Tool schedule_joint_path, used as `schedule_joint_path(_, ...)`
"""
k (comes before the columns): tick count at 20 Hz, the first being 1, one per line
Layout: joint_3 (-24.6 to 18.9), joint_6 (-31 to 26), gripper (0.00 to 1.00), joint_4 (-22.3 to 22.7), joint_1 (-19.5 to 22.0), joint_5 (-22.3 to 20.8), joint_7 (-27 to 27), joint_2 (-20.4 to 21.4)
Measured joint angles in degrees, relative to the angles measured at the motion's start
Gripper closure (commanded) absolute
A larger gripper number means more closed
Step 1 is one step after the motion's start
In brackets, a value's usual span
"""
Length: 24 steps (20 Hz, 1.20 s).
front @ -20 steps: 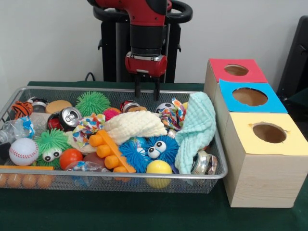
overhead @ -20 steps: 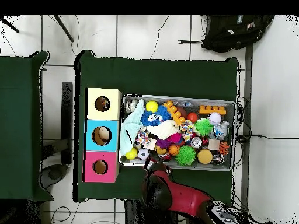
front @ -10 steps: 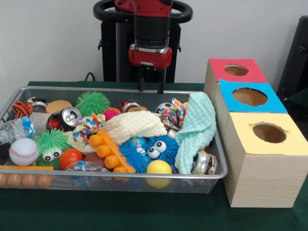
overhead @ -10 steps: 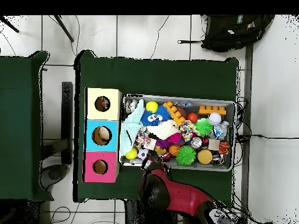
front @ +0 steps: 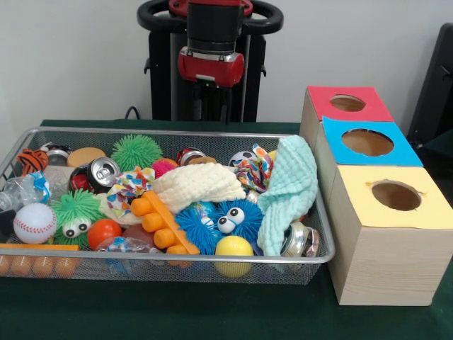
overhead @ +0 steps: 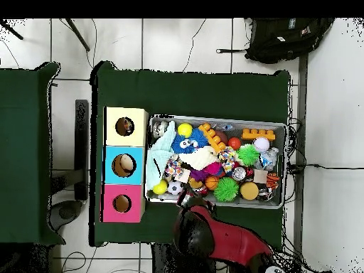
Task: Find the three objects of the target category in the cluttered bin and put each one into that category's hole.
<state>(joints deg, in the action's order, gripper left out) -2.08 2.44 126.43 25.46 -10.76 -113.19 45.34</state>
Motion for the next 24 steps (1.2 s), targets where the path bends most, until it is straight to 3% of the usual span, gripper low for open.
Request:
schedule_joint_path(11,-3.0,-6.5,0.0,0.0,5.6,0.0,0.0,4.7)
schedule_joint_path(13,-3.7,-9.9,0.0,-0.1,6.5,0.0,0.0,6.6)
schedule_joint_path(20,-3.7,-15.6,0.0,-0.7,5.8,-0.1,0.0,9.6)
schedule_joint_path(24,-3.7,-15.7,0.0,-0.9,5.4,-0.1,0.0,10.0)
